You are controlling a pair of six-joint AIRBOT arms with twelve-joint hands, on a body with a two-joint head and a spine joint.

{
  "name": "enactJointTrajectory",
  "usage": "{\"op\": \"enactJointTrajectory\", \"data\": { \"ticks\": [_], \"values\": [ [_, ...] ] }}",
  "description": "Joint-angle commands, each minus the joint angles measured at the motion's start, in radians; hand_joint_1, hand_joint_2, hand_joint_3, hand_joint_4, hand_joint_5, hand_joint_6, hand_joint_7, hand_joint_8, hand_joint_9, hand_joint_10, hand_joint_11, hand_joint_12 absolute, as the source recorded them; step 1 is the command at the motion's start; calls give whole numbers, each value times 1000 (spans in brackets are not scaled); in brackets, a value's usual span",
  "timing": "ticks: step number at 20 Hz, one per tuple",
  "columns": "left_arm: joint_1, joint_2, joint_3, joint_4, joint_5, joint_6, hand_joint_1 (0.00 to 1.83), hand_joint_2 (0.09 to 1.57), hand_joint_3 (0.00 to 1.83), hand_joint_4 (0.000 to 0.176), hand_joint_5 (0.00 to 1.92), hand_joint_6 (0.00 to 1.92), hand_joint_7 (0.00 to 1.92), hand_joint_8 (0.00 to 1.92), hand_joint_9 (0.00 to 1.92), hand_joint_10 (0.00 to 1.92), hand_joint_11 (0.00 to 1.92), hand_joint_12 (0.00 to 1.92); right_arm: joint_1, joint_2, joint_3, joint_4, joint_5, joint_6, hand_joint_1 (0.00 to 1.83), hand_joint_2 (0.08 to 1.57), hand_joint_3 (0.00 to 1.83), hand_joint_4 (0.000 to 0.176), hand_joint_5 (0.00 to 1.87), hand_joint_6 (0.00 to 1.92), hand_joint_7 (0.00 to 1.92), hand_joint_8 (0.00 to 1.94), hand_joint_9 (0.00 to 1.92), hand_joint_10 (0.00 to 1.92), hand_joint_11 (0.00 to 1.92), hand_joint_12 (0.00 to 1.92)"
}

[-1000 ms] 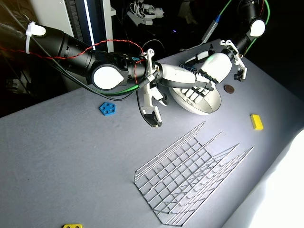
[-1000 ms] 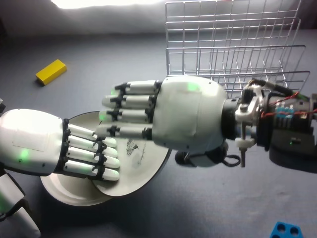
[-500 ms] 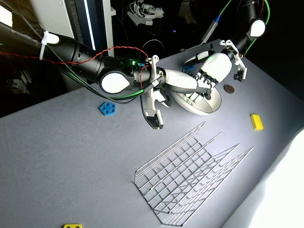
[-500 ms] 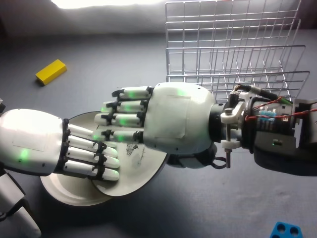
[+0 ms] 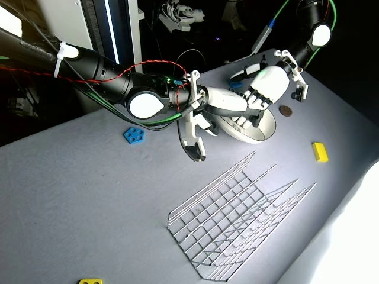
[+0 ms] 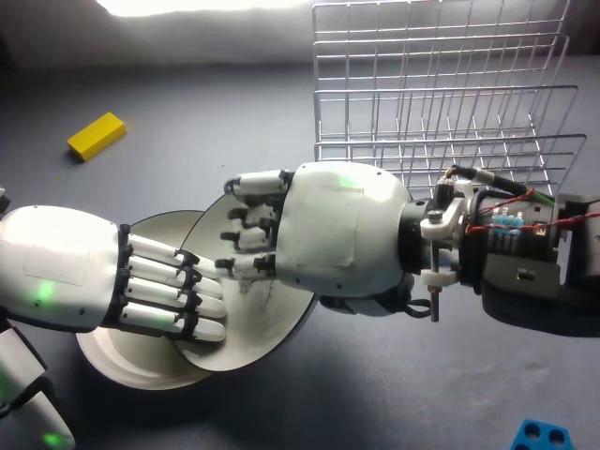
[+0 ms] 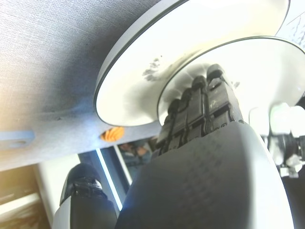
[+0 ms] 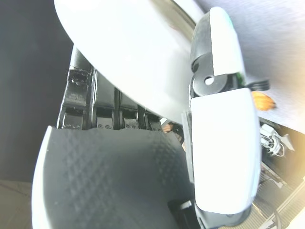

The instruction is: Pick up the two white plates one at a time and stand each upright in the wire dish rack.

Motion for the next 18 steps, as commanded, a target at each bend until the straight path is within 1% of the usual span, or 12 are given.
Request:
{"op": "enactJointTrajectory", "data": {
  "ticks": [1,3,4,5,6,7,10,12,13,16,17,18],
  "values": [
    [-2,-19,-2,-4,-18,-2,0,968,0,0,7,3,0,0,0,0,0,0,2,-1,-1,5,120,-7,1165,1046,0,0,708,46,773,32,785,79,408,1140],
    [-2,-19,-2,-4,-18,-2,0,963,0,0,18,7,0,0,0,0,0,0,-4,-1,1,5,120,-7,1238,1045,0,0,867,45,937,32,959,88,610,1076],
    [-2,-19,-2,-5,-18,-2,0,961,0,0,6,1,0,0,0,0,0,0,-4,-1,1,5,121,-7,1243,1103,0,0,960,775,1132,528,1090,43,850,834],
    [-2,-19,-1,-5,-19,-2,0,973,1,0,4,1,0,0,0,0,0,0,-4,-1,2,5,123,-7,1352,1099,0,0,909,999,1046,782,1029,836,898,912],
    [-2,-19,0,-5,-19,-2,0,981,5,0,11,3,0,0,0,0,0,0,-4,-1,2,5,127,-7,1370,1108,2,0,868,1092,981,911,994,1041,898,977],
    [-2,-19,-1,-5,-19,-2,0,982,5,0,15,5,0,0,0,0,0,0,-5,-1,2,5,131,-7,1382,1089,0,0,927,992,1026,860,1039,1009,951,997],
    [-2,-19,-1,-7,-19,-3,0,970,0,0,35,11,0,0,0,0,0,0,-5,-1,2,5,133,-7,1391,1062,1,0,968,896,1060,851,1129,874,1083,882],
    [-2,-17,-3,-11,-19,-14,0,962,0,0,13,1,0,0,0,0,0,0,-5,0,2,5,139,-7,1391,1062,0,0,972,896,1064,848,1116,893,1022,910],
    [-3,-13,-4,-17,-19,-21,0,962,0,0,16,2,0,0,0,0,0,0,-4,0,2,5,142,-7,1391,1064,0,0,974,880,1048,886,1120,892,1008,944],
    [-20,23,-22,-91,-35,-55,0,950,0,0,9,1,0,0,0,0,0,0,-4,3,1,5,167,-7,1395,1048,0,0,1018,832,1106,800,1126,849,1032,921],
    [-32,41,-27,-120,-48,-62,0,952,0,0,16,4,0,0,0,0,0,0,-2,4,0,5,167,-7,1393,1055,1,0,1000,867,1091,820,1108,875,1018,920],
    [-41,50,-29,-130,-53,-67,0,949,0,0,15,3,0,0,0,0,0,0,-2,5,-1,5,167,-7,1393,1056,1,0,990,876,1077,827,1119,875,1013,919]
  ]
}}
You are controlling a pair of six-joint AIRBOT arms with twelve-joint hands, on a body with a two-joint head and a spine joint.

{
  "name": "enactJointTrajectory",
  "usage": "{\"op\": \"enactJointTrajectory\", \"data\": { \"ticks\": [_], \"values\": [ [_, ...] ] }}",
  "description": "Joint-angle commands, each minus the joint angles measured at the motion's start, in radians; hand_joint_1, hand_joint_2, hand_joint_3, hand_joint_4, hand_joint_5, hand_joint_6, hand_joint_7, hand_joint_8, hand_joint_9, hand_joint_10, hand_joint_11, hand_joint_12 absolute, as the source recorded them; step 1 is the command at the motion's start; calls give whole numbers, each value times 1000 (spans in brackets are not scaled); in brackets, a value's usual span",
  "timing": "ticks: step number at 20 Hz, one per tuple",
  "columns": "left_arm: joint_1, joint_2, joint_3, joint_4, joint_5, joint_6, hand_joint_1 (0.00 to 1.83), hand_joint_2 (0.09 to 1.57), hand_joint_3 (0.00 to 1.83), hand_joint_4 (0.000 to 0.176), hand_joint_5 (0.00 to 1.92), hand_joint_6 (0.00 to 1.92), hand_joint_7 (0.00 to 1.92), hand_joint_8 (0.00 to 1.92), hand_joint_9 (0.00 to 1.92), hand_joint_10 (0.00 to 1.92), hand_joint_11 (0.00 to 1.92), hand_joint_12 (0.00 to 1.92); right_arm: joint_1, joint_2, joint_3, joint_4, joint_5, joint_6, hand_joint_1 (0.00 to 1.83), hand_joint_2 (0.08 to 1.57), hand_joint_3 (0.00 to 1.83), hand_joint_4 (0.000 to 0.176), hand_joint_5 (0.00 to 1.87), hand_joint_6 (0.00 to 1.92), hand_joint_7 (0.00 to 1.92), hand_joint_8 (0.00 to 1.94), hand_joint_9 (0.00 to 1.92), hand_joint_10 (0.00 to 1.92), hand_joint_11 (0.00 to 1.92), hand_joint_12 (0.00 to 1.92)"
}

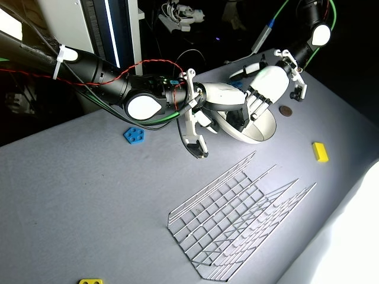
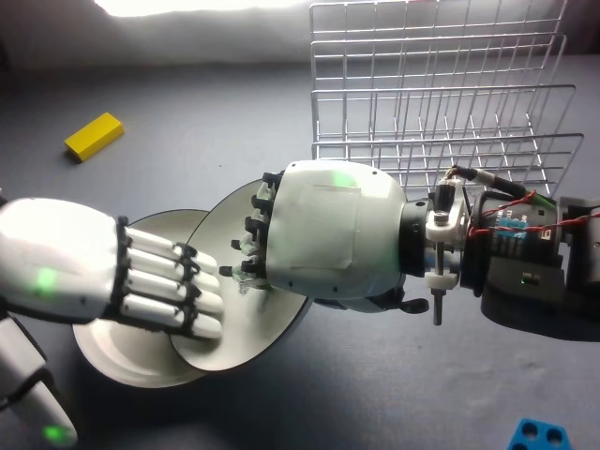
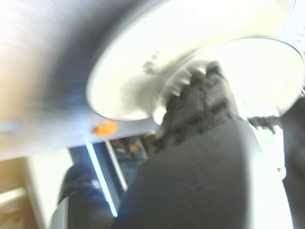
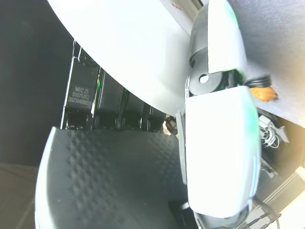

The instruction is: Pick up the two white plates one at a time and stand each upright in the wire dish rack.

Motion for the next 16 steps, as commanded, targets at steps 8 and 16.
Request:
{"op": "enactJointTrajectory", "data": {
  "ticks": [8,16],
  "values": [
    [-116,179,-88,-110,-67,-78,0,967,0,0,11,4,0,0,0,0,0,0,40,50,-75,15,45,69,1396,1044,0,0,1005,872,1124,722,1151,829,1067,884],
    [-119,306,-124,-110,-68,-129,0,947,0,0,9,0,0,0,0,0,0,0,123,123,-149,-84,34,445,1397,1041,0,0,1009,856,1137,701,1158,816,1084,878]
  ]
}}
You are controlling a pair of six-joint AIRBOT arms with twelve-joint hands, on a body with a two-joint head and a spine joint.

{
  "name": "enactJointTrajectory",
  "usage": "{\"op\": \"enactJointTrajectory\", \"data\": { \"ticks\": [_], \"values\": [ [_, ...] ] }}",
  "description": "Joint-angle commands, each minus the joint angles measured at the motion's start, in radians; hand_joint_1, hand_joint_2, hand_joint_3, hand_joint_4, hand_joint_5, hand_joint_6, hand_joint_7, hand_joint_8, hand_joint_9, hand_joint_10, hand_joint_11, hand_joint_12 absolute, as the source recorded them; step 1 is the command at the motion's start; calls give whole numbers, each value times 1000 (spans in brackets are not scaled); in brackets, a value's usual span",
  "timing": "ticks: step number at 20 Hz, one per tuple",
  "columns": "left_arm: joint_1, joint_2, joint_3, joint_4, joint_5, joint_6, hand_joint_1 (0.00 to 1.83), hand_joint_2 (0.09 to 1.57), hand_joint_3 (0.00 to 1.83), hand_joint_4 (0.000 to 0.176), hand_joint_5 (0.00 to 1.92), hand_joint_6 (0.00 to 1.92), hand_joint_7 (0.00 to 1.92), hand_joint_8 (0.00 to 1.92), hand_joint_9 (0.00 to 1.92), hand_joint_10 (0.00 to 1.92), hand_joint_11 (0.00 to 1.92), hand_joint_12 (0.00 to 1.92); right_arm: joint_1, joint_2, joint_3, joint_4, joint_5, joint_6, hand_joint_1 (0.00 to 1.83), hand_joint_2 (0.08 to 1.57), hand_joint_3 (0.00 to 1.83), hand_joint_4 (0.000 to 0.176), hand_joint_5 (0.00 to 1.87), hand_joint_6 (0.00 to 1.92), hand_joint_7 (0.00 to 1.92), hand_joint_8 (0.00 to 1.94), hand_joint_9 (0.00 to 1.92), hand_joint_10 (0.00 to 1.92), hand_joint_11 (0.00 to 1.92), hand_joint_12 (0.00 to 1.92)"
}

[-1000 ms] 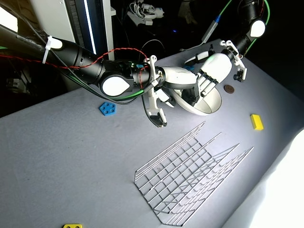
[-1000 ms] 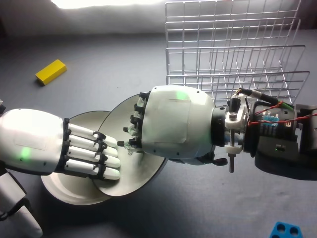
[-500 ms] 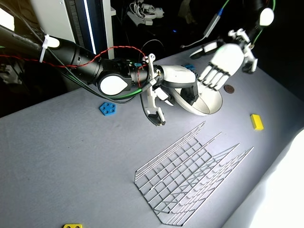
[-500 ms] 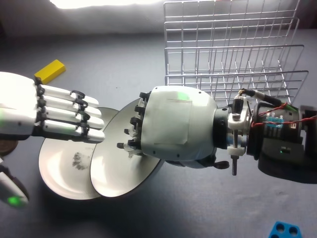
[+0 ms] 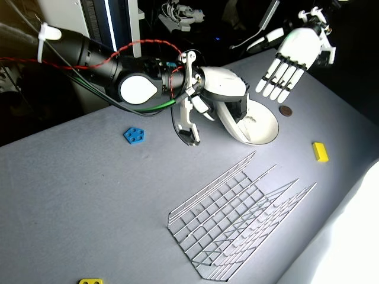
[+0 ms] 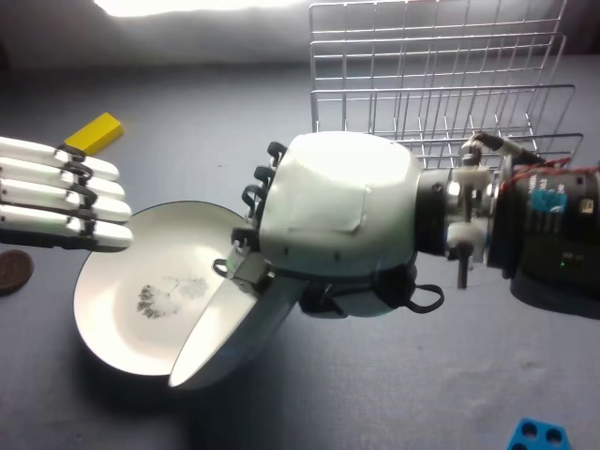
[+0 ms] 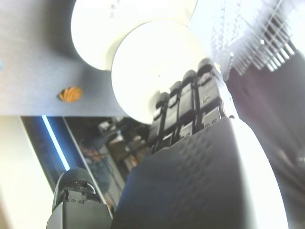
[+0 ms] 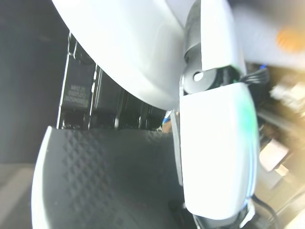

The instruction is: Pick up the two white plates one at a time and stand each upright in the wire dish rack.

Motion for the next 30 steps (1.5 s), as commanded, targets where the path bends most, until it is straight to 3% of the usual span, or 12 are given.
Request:
{"op": "enactJointTrajectory", "data": {
  "ticks": [1,5,10,12,18,22,27,30],
  "values": [
    [-8,19,-5,-77,-44,-8,0,949,0,0,17,4,0,0,0,0,0,0,20,8,-8,12,113,23,1397,1040,0,0,1013,860,1137,701,1153,814,1078,874],
    [8,58,-14,-78,-46,-9,0,953,0,0,6,3,0,0,0,0,0,0,63,42,-16,-29,72,215,1398,1039,0,0,1018,833,1131,714,1164,812,1064,874],
    [17,65,10,-79,-46,-9,0,953,0,0,16,4,0,0,0,0,0,0,130,80,-15,-278,53,614,1398,1038,0,0,1014,824,1148,690,1168,813,1081,864],
    [22,68,9,-79,-45,-9,0,958,0,0,10,1,0,0,0,0,0,0,157,93,-13,-356,53,737,1394,1055,1,0,983,885,1096,780,1122,882,1009,907],
    [24,66,9,-77,-52,-8,0,959,0,0,6,0,0,0,0,0,0,0,217,143,-11,-376,73,854,1395,1052,1,0,972,890,1073,806,1175,821,1029,882],
    [26,45,51,-73,-54,-9,0,957,0,0,9,3,0,0,0,0,0,0,270,174,-9,-370,64,1005,1394,1053,0,0,987,905,1107,721,1140,860,1014,871],
    [23,43,54,-72,-60,-14,0,951,0,0,19,7,0,0,0,0,0,0,315,200,-6,-233,9,1014,1385,1073,0,0,964,989,1096,741,1029,979,969,899],
    [24,40,51,-57,-67,-14,0,948,0,0,13,3,0,0,0,0,0,0,346,210,-2,-175,-31,1014,1388,1062,1,0,976,938,1139,690,1047,962,952,927]
  ]
}}
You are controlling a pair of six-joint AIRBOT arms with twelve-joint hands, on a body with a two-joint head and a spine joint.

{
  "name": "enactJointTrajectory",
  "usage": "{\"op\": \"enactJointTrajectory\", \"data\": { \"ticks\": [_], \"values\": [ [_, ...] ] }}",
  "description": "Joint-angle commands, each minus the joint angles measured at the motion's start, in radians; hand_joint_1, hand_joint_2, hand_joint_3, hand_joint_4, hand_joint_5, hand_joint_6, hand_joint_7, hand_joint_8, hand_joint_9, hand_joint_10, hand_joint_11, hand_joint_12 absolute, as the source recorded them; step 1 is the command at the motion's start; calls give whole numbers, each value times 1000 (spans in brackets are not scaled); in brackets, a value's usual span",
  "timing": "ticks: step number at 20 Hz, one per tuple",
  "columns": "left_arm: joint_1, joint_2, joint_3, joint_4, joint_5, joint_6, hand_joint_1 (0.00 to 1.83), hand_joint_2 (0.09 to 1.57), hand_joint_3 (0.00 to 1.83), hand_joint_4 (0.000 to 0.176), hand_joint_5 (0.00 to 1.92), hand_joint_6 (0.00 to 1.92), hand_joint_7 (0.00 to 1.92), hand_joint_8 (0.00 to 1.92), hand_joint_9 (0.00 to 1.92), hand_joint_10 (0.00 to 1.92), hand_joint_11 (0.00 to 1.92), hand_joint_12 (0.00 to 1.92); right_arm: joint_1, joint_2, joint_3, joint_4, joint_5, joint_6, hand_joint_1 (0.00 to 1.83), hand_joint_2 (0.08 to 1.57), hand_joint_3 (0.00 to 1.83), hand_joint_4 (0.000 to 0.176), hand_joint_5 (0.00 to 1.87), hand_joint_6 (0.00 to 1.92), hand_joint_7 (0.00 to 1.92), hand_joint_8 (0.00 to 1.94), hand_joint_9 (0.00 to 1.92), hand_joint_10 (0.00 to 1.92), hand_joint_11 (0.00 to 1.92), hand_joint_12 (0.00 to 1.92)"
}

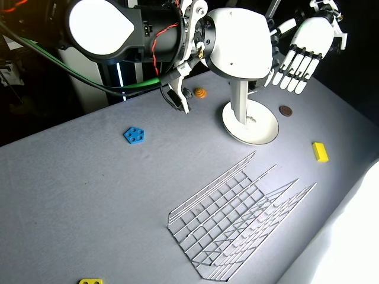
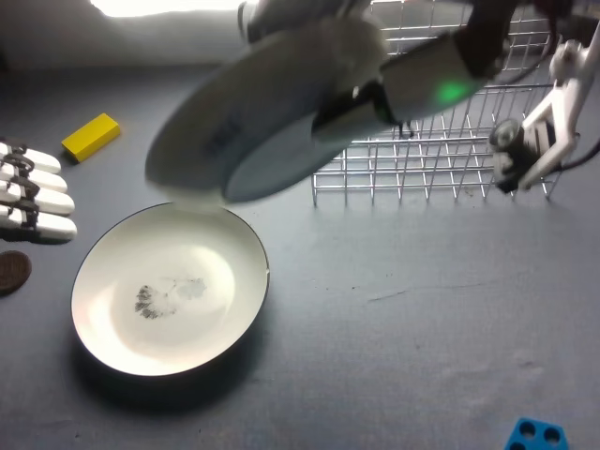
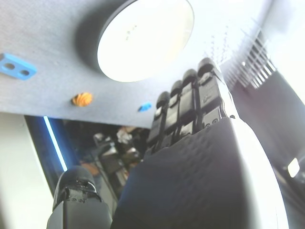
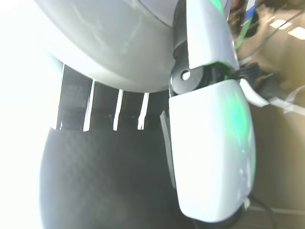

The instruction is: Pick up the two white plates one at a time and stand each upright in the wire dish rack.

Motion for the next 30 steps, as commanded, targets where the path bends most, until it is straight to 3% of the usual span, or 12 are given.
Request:
{"op": "enactJointTrajectory", "data": {
  "ticks": [1,10,19,23,28,30],
  "values": [
    [-10,2,0,-69,-41,-5,0,961,2,0,9,1,0,0,0,0,0,0,21,8,-3,47,99,11,1387,1068,0,0,967,951,1129,705,1035,986,932,957],
    [-59,-15,-9,-42,-36,-5,0,957,0,0,39,9,15,6,0,0,0,0,29,59,66,176,69,24,1382,1085,1,0,920,1017,1089,769,1009,1037,891,1028],
    [-152,-31,-61,16,-24,-20,0,964,2,0,51,14,24,9,8,3,6,3,72,89,128,207,15,112,1385,1077,1,0,932,994,1108,751,1023,1011,906,1019],
    [-144,-50,-59,33,-18,-21,0,964,1,0,36,5,6,1,0,0,0,0,86,99,149,206,-22,136,1389,1065,1,0,958,954,1127,712,1055,965,932,991],
    [-123,-95,-45,57,-3,-16,0,948,0,0,11,0,0,0,0,0,0,0,67,99,192,207,-54,167,1379,1097,3,0,883,1070,1043,849,997,1061,864,1042],
    [-102,-108,-44,57,17,-7,0,944,0,0,10,2,0,0,0,0,0,0,59,99,207,207,-52,175,1385,1078,0,0,941,991,1081,766,1043,998,895,1021]
  ]
}}
